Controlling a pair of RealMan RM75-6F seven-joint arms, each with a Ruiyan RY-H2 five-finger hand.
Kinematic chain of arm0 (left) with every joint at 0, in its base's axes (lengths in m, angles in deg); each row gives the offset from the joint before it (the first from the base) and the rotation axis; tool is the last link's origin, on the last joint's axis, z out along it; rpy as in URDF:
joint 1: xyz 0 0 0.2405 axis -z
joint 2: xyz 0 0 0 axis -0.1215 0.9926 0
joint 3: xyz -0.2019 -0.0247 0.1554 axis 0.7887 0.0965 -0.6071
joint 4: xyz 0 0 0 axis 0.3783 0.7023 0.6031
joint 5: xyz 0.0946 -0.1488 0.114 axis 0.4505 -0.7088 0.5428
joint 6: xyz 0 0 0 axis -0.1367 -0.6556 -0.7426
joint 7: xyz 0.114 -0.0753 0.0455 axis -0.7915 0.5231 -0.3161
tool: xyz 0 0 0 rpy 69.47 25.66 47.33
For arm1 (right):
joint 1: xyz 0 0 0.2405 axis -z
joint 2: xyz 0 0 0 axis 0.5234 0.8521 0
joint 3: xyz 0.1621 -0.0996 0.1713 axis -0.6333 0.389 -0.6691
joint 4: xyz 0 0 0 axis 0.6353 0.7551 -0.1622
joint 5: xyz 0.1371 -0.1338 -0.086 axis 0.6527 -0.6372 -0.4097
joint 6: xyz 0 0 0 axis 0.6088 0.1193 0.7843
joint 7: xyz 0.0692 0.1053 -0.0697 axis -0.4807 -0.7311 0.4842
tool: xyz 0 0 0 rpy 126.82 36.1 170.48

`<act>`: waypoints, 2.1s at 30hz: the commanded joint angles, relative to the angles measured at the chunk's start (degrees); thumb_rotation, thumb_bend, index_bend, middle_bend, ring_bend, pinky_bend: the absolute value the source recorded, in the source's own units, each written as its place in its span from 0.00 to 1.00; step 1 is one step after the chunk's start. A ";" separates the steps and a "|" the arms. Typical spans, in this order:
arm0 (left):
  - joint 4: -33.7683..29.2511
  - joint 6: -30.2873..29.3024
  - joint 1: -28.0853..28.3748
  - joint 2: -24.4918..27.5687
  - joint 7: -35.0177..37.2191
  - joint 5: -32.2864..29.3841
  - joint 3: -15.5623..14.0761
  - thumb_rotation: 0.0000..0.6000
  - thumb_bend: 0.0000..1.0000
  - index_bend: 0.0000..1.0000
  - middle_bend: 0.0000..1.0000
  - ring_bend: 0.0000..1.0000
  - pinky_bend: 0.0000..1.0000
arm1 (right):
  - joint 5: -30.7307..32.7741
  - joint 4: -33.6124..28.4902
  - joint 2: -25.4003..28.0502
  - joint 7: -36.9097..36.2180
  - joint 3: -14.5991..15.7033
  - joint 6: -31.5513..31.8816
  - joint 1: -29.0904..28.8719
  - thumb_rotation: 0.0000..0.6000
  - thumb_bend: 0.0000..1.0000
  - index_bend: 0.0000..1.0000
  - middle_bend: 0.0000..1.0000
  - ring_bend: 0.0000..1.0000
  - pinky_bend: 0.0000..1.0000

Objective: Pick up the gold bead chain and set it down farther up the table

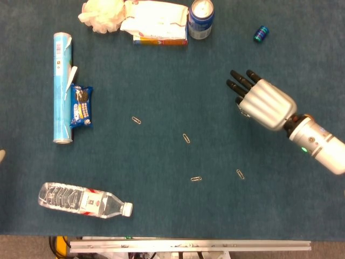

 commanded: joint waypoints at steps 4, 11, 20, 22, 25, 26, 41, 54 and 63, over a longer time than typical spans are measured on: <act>-0.02 0.03 -0.01 0.04 0.11 -0.14 0.07 1.00 0.14 0.50 0.45 0.33 0.51 | 1.22 1.74 -1.26 -0.12 -0.61 -0.90 -0.81 1.00 0.26 0.58 0.16 0.07 0.23; -0.02 -0.01 -0.05 0.13 0.33 -0.13 0.06 1.00 0.14 0.50 0.45 0.33 0.51 | 2.33 4.00 -2.76 -0.49 -0.95 -1.72 -1.61 1.00 0.26 0.58 0.16 0.07 0.23; -0.18 -0.15 -0.11 0.22 0.32 -0.01 0.03 1.00 0.14 0.50 0.45 0.33 0.51 | 3.08 5.98 -4.13 -1.31 -1.16 -2.20 -2.52 1.00 0.26 0.58 0.16 0.07 0.23; -0.08 -0.11 -0.10 0.19 0.37 -0.04 0.03 1.00 0.14 0.50 0.45 0.33 0.51 | 3.27 6.45 -4.39 -1.45 -1.14 -2.35 -2.69 1.00 0.26 0.58 0.16 0.07 0.23; -0.08 -0.15 -0.12 0.17 0.37 0.07 -0.01 1.00 0.14 0.50 0.45 0.33 0.51 | 3.42 7.04 -4.71 -1.78 -1.08 -2.48 -2.91 1.00 0.26 0.58 0.16 0.07 0.23; -0.14 -0.17 -0.12 0.18 0.28 0.09 -0.02 1.00 0.14 0.50 0.45 0.33 0.51 | 3.44 7.16 -4.79 -1.91 -1.07 -2.49 -2.97 1.00 0.26 0.58 0.16 0.07 0.23; 0.00 -0.03 -0.09 0.16 0.27 0.04 -0.01 1.00 0.14 0.50 0.45 0.33 0.51 | 2.74 6.04 -3.30 -3.20 -0.31 -0.24 -2.49 1.00 0.26 0.58 0.16 0.07 0.23; -0.02 0.52 0.16 -0.25 -0.79 0.01 -0.15 1.00 0.14 0.50 0.45 0.33 0.51 | 0.30 1.98 2.33 -3.96 3.19 5.09 2.08 1.00 0.26 0.58 0.16 0.07 0.23; -0.02 0.84 0.34 -0.47 -1.22 -0.01 -0.20 1.00 0.14 0.50 0.45 0.33 0.51 | 4.72 0.02 3.83 0.74 4.26 3.71 4.92 1.00 0.25 0.44 0.16 0.07 0.23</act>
